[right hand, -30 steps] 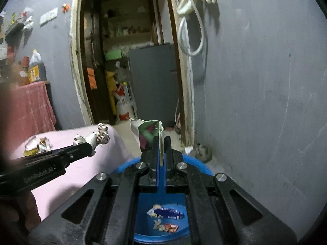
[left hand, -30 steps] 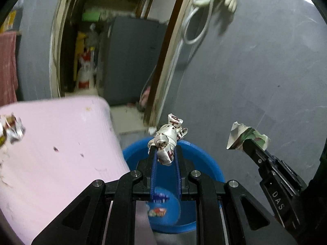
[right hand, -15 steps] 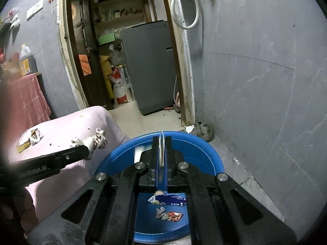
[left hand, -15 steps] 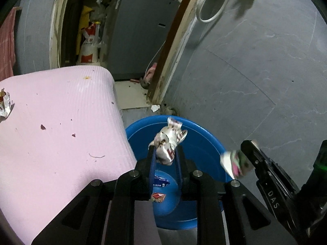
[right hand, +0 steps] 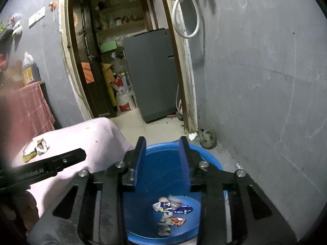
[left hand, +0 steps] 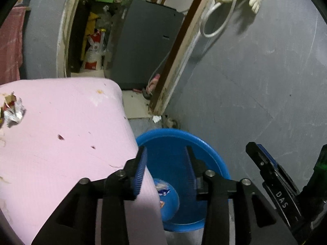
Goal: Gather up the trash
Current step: 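Carry both items over the blue basin and open both tools to drop them, then move both tools back over the remaining trash on the cushion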
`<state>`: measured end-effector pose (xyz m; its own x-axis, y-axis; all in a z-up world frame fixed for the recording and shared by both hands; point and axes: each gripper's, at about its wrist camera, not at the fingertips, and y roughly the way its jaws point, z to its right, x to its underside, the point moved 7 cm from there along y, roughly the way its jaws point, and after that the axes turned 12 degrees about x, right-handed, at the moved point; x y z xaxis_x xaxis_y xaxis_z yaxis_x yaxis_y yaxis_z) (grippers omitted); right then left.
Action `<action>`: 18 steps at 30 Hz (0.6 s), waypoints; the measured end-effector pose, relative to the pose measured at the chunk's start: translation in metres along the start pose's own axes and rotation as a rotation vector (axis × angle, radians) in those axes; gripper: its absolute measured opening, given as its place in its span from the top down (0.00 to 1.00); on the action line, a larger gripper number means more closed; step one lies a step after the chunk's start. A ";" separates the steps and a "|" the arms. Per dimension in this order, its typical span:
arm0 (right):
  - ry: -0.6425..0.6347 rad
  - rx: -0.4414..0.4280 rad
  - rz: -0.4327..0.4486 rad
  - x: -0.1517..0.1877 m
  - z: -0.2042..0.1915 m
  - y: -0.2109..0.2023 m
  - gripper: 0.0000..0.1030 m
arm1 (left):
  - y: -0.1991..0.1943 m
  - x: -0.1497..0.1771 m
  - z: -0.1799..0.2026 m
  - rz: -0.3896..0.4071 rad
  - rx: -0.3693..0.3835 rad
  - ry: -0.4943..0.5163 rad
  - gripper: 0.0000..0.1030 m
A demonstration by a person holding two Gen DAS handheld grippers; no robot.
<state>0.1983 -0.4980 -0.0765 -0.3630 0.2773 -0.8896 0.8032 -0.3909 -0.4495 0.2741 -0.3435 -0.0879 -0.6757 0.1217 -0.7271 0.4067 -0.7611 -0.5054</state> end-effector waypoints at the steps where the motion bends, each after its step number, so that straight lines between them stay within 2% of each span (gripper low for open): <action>1: 0.001 -0.005 0.011 -0.003 -0.001 -0.003 0.57 | -0.005 -0.002 0.000 0.013 -0.004 0.000 0.62; 3: 0.004 -0.016 0.033 -0.010 -0.004 -0.010 0.51 | -0.018 -0.009 -0.003 0.049 -0.019 0.001 0.58; 8: 0.005 -0.040 0.086 -0.025 -0.017 -0.026 0.24 | -0.055 -0.027 -0.013 0.150 -0.053 0.008 0.39; 14: 0.010 -0.076 0.148 -0.041 -0.039 -0.047 0.01 | -0.102 -0.042 -0.027 0.261 -0.112 0.031 0.17; 16: 0.011 -0.091 0.169 -0.045 -0.047 -0.054 0.00 | -0.117 -0.044 -0.033 0.299 -0.134 0.030 0.07; 18: 0.006 -0.106 0.187 -0.048 -0.056 -0.060 0.00 | -0.133 -0.043 -0.037 0.339 -0.161 0.032 0.04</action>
<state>0.1938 -0.4387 -0.0026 -0.2006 0.2137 -0.9561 0.9016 -0.3415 -0.2655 0.2721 -0.2236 -0.0069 -0.4678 -0.0981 -0.8784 0.6971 -0.6519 -0.2984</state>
